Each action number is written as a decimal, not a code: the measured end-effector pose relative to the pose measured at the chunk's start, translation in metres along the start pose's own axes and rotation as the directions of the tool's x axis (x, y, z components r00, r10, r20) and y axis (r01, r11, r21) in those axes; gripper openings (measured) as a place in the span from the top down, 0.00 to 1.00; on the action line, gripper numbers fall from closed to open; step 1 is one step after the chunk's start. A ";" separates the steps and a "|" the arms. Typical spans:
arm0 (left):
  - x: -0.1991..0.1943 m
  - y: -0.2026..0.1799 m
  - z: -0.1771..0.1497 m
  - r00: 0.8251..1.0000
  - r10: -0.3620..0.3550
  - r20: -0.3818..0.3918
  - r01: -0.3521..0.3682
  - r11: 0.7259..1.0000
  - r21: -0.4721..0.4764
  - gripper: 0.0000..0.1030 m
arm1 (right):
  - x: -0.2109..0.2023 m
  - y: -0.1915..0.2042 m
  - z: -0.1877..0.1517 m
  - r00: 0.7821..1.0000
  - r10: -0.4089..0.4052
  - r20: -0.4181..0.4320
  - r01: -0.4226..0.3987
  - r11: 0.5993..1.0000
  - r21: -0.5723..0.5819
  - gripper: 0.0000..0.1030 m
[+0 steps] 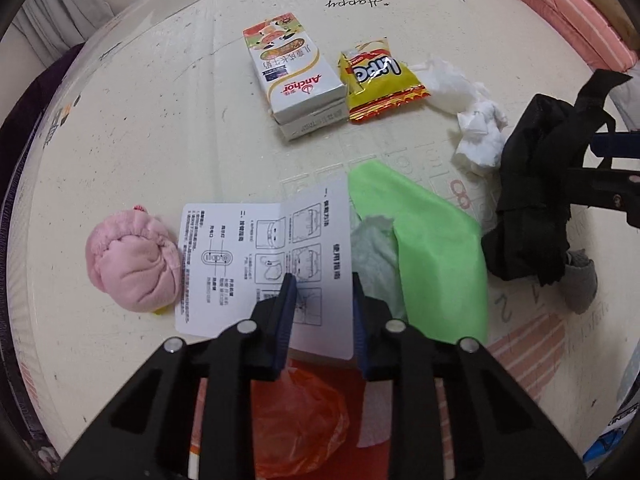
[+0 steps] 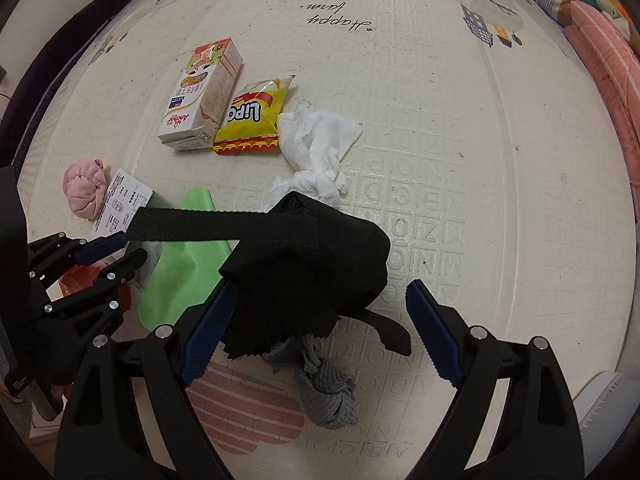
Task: Collect trash
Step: 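Grasp the black cloth with the right tool while the left tool grasps the white instruction sheet, then carry the black cloth and white sheet in both tools to the grey bin, then open the left tool over the bin while the right tool releases the black cloth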
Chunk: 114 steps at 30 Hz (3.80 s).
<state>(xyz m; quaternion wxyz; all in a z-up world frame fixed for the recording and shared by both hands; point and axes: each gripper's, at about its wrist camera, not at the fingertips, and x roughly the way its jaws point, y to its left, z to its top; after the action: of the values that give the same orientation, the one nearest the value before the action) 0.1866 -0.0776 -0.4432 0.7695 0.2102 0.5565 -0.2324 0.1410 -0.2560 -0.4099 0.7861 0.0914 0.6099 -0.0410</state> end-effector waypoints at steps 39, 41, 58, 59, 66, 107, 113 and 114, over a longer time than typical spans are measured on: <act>-0.202 0.008 0.024 0.985 -0.025 0.170 0.029 0.999 -0.020 0.99 | -0.164 -0.016 -0.021 0.990 0.067 0.126 -0.086 0.985 0.150 0.97; -0.225 -0.004 0.027 0.982 -0.043 0.182 0.042 0.999 0.007 0.99 | -0.193 -0.022 -0.031 0.988 0.052 0.143 -0.075 0.984 0.160 0.97; -0.404 -0.203 0.043 0.878 -0.382 0.289 0.227 0.863 0.451 0.99 | -0.442 -0.164 -0.236 0.897 -0.357 0.259 0.154 0.803 0.575 0.97; -0.410 -0.219 0.043 0.869 -0.404 0.284 0.240 0.848 0.472 0.99 | -0.454 -0.172 -0.251 0.885 -0.386 0.259 0.164 0.781 0.603 0.97; -0.451 -0.334 0.040 0.798 -0.561 0.222 0.327 0.712 0.621 0.99 | -0.523 -0.221 -0.343 0.806 -0.534 0.255 0.197 0.649 0.735 0.97; -0.436 -0.491 0.063 0.779 -0.617 0.110 0.370 0.594 0.715 0.21 | -0.489 -0.324 -0.315 0.835 -0.469 0.286 0.153 0.698 0.700 0.41; -0.433 -0.480 0.066 0.784 -0.610 0.118 0.369 0.610 0.701 0.21 | -0.495 -0.326 -0.308 0.830 -0.471 0.298 0.147 0.701 0.698 0.40; -0.433 -0.479 0.066 0.783 -0.610 0.121 0.369 0.612 0.700 0.21 | -0.496 -0.326 -0.308 0.830 -0.471 0.297 0.148 0.701 0.698 0.40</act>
<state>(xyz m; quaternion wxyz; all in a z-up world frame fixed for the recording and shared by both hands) -0.1652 -0.4478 -0.0414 0.6391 0.2525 0.3331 -0.6456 -0.3353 -0.5395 -0.0345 0.8052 0.2377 0.3620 -0.4052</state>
